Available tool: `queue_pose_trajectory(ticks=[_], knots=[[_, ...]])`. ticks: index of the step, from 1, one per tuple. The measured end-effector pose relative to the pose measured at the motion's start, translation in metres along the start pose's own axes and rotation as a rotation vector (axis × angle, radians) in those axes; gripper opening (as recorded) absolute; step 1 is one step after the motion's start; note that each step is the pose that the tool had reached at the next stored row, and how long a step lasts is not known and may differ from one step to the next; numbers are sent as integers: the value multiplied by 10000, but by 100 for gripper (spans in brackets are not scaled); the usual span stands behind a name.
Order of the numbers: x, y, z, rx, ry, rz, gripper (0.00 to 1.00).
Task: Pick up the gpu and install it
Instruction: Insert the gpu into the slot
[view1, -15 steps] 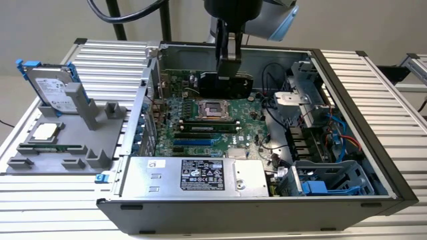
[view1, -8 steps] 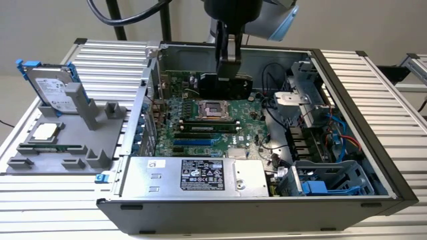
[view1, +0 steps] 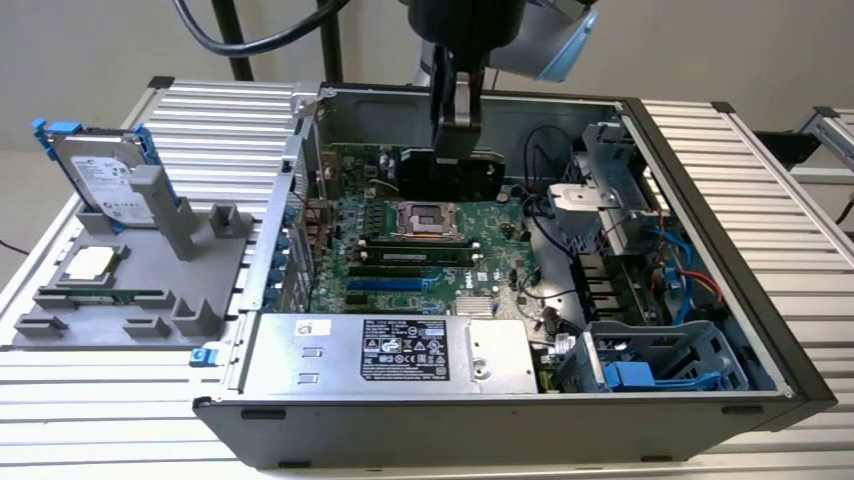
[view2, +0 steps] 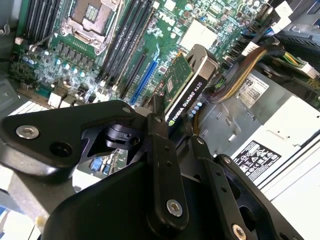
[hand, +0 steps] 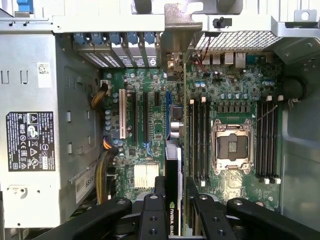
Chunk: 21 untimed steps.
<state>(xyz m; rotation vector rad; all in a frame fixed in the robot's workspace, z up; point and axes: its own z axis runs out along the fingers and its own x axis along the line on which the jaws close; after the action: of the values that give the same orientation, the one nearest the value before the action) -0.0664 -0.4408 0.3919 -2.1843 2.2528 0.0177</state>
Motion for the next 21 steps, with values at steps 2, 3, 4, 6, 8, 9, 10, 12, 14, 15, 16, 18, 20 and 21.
queue_pose_trajectory(ticks=[2,3,4,6,8,9,10,12,14,15,16,18,20,21], knots=[[0,0,6,0,1,1,0],[0,0,9,0,0,1,0],[0,0,12,0,1,1,0],[0,-1,19,0,1,1,0],[0,-1,25,0,5,0,0],[0,-2,28,-1,8,0,0],[0,-2,33,0,9,0,0],[0,-2,40,0,15,0,0],[1,-2,47,0,18,0,0],[1,-2,49,0,19,0,0],[1,-2,51,0,21,0,0],[1,-3,56,0,19,0,0],[0,-3,63,1,19,0,0],[1,-3,67,1,21,0,0]])
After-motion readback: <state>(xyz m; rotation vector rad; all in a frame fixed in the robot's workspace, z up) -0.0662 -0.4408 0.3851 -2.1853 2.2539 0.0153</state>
